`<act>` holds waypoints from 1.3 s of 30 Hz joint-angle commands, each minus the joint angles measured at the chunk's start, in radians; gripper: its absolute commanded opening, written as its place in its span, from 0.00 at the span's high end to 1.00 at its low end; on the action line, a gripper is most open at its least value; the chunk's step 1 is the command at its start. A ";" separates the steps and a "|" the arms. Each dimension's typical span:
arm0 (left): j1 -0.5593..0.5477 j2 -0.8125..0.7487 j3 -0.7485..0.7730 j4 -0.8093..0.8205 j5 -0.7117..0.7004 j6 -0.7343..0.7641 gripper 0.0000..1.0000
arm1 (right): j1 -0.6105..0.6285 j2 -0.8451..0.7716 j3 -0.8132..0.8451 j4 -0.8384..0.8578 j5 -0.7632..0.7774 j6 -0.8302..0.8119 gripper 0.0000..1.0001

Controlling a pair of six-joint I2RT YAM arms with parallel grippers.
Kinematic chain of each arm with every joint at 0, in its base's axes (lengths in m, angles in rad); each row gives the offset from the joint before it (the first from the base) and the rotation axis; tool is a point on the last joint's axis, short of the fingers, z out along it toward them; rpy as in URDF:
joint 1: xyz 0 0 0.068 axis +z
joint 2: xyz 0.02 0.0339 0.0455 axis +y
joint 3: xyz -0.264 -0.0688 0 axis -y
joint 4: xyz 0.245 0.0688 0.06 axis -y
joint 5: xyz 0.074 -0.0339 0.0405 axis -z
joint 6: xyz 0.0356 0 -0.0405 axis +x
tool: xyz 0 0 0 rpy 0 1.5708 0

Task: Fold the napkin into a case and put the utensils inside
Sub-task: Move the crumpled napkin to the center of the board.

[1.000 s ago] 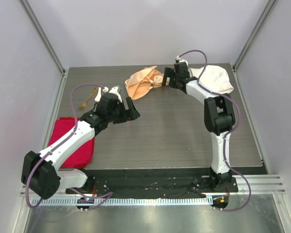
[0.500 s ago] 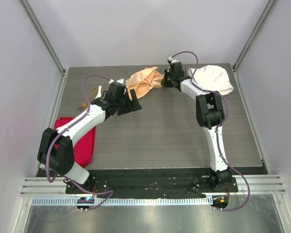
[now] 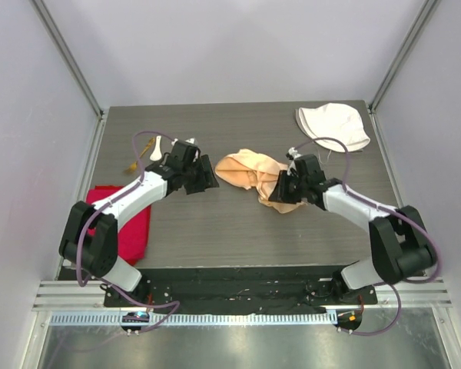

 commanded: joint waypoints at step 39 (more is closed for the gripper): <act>-0.190 0.319 -0.019 0.612 0.126 -0.496 0.41 | -0.171 0.069 0.085 0.049 0.228 0.090 0.30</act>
